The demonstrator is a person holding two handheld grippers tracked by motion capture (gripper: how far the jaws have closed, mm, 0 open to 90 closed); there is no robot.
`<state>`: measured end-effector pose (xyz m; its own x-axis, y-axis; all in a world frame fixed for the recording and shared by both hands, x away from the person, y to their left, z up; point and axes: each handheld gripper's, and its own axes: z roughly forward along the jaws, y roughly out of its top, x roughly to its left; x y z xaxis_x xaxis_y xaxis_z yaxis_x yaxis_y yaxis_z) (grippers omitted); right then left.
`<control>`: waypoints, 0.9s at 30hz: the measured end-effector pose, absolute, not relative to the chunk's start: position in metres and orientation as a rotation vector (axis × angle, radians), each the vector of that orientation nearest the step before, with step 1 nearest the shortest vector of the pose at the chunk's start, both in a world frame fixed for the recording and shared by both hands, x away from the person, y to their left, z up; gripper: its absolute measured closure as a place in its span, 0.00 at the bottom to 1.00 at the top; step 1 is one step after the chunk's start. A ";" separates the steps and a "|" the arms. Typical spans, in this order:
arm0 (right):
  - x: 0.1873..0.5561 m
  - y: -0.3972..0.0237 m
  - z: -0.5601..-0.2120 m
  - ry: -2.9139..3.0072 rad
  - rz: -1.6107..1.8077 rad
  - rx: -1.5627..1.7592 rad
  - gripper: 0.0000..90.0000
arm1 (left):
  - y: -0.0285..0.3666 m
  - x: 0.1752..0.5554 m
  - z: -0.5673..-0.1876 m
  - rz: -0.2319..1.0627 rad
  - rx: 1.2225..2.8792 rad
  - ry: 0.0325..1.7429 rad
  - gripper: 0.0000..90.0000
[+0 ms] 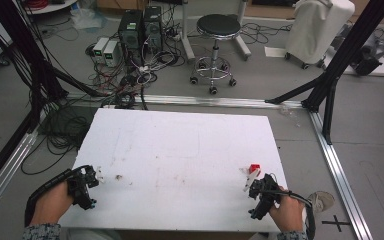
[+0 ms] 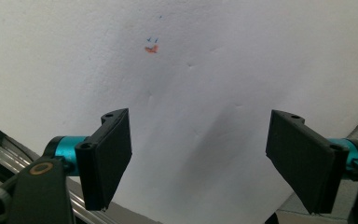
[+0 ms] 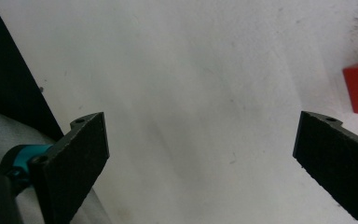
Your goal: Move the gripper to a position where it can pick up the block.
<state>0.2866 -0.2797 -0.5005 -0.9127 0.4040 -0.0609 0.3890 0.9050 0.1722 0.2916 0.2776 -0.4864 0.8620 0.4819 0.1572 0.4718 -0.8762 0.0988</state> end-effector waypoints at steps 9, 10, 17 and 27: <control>0.294 -0.312 -0.492 2.928 0.313 0.661 0.03 | 0.278 0.291 -0.486 0.270 2.966 0.772 0.25; 0.294 -0.312 -0.492 2.928 0.313 0.661 0.03 | 0.278 0.291 -0.487 0.269 2.965 0.771 0.25; 0.309 -0.336 -0.492 2.938 0.315 0.611 0.03 | 0.276 0.291 -0.487 0.275 2.965 0.765 0.25; 0.339 -0.354 -0.492 2.989 0.295 0.489 0.03 | 0.274 0.291 -0.486 0.285 2.960 0.757 0.25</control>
